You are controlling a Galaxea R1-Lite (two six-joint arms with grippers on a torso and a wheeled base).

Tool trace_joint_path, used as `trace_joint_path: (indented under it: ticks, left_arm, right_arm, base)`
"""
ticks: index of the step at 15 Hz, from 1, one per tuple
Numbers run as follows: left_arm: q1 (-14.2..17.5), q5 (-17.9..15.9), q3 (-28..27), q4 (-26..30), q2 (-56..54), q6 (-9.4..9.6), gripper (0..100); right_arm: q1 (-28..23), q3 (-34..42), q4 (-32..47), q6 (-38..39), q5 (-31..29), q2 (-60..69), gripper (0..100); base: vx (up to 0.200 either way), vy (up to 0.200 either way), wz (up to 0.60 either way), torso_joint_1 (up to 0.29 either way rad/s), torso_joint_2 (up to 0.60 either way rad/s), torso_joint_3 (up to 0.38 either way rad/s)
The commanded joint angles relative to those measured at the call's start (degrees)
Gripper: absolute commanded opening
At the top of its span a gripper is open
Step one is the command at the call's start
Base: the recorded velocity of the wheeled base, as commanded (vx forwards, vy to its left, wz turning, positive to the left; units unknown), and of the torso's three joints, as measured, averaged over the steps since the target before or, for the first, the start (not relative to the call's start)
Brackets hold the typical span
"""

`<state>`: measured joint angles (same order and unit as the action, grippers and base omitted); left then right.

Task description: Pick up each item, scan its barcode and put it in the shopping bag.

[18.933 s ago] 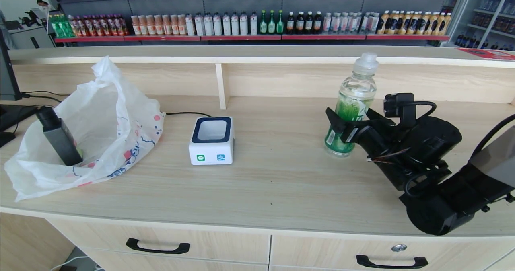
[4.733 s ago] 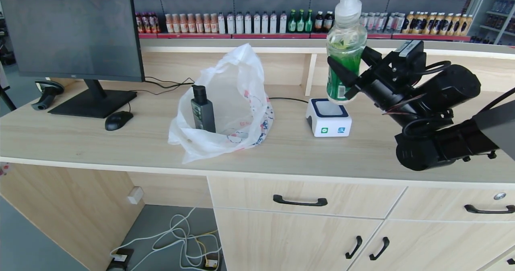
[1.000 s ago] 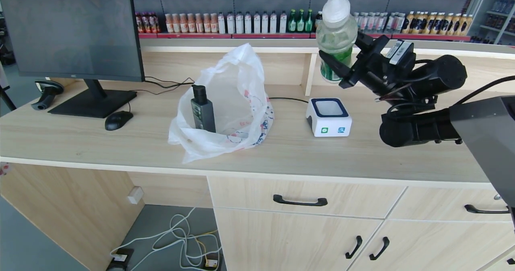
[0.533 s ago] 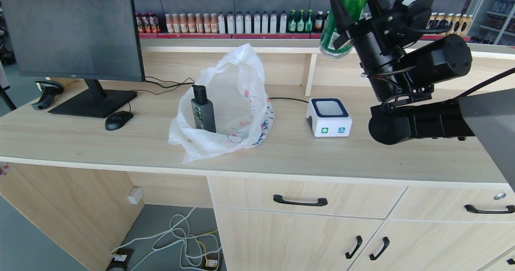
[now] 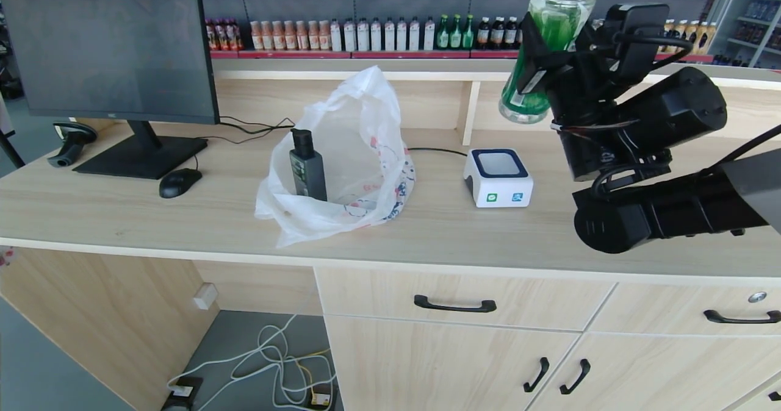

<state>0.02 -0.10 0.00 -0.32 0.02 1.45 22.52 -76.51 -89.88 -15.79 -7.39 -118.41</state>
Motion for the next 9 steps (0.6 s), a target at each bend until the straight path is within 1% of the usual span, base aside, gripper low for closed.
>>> trace_joint_path:
  ticks: [1, 2, 4, 7, 9]
  left_arm:
    - [0.0, 0.0, 0.0, 0.0, 0.1, -0.04, 100]
    - [0.1, 0.0, 0.0, 0.0, 0.1, -0.04, 100]
    - [0.1, 0.0, 0.0, 0.0, 0.1, -0.13, 100]
    - [0.1, 0.0, 0.0, 0.0, 0.1, -0.04, 100]
    - [0.1, 0.0, 0.0, 0.0, 0.1, -0.13, 100]
  right_arm:
    - [1.1, 2.5, -0.1, 0.1, -1.1, 1.4, 0]
    - [2.8, 3.6, -0.1, 0.7, -4.4, 1.5, 0]
    - [4.1, 5.5, -0.1, 3.2, -9.0, 1.1, 0]
    - [4.6, 10.9, -0.1, 4.5, -9.4, 1.8, 0]
    - [4.6, 12.5, -0.1, 5.1, -9.4, 2.6, 0]
  base:
    - [0.0, 0.0, 0.0, 0.0, 0.0, 0.0]
    - [0.0, 0.0, 0.0, 0.0, 0.0, 0.0]
    - [0.0, 0.0, 0.0, 0.0, 0.0, 0.0]
    - [0.0, 0.0, 0.0, 0.0, 0.0, 0.0]
    - [-0.2, 0.0, 0.0, 0.0, 0.0, 0.002]
